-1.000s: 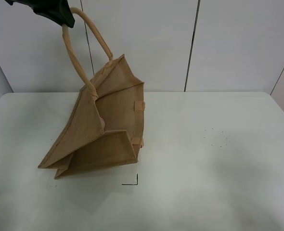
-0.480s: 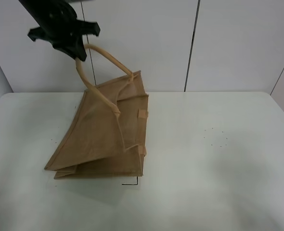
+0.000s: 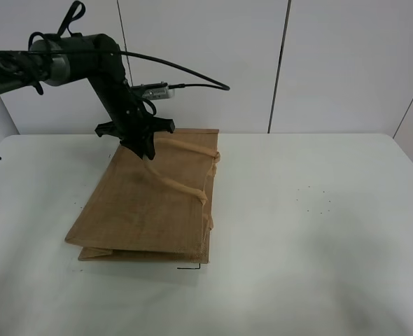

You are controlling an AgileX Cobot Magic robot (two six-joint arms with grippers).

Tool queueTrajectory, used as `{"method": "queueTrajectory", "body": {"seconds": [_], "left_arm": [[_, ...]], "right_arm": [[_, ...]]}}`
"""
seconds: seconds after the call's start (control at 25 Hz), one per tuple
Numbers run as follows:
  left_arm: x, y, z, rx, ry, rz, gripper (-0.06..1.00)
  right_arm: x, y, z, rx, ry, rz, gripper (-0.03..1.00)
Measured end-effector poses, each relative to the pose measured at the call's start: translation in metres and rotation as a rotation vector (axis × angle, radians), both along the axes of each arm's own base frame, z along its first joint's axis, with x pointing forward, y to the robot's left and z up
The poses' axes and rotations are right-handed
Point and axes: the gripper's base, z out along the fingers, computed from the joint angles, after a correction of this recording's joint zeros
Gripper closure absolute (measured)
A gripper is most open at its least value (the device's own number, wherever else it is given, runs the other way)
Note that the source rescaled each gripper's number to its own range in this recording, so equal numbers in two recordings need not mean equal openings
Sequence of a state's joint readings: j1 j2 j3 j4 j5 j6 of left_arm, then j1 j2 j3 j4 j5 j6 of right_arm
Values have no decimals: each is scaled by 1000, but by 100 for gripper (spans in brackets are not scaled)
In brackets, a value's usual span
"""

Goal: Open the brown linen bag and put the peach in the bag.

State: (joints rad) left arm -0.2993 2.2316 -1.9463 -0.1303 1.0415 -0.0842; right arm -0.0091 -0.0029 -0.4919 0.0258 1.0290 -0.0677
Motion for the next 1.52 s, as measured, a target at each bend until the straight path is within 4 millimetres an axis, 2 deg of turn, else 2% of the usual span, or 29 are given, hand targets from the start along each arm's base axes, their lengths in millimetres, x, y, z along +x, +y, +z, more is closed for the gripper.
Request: {"method": "queueTrajectory", "body": {"seconds": [0.16,0.2,0.32,0.48,0.6,0.96,1.12,1.32,1.4,1.52], "left_arm": [[0,0,-2,1,1,-3,20],[0,0,-1,1,0,-3,10],[1,1,-1,13,-4,-6,-1],[1,8,-2,97,-7,-18,-5],[3,21,-3,150,-2,4,-5],[12,90,-4,180,69,143,-5],[12,102,-3,150,87,180,-5],[-2,101,26,131,54,181,-5],[-15,102,42,128,40,180,-5],[-47,106,69,124,21,182,-5]], "right_arm": [[0,0,0,0,0,0,-3],[0,0,0,0,0,0,-3],[0,0,0,0,0,0,-3],[0,0,0,0,0,0,-3],[0,0,0,0,0,0,-3],[0,0,0,0,0,0,-3],[0,0,0,0,0,0,-3],[0,0,0,0,0,0,-3],[0,0,0,0,0,0,-3],[0,0,0,0,0,0,-3]]}}
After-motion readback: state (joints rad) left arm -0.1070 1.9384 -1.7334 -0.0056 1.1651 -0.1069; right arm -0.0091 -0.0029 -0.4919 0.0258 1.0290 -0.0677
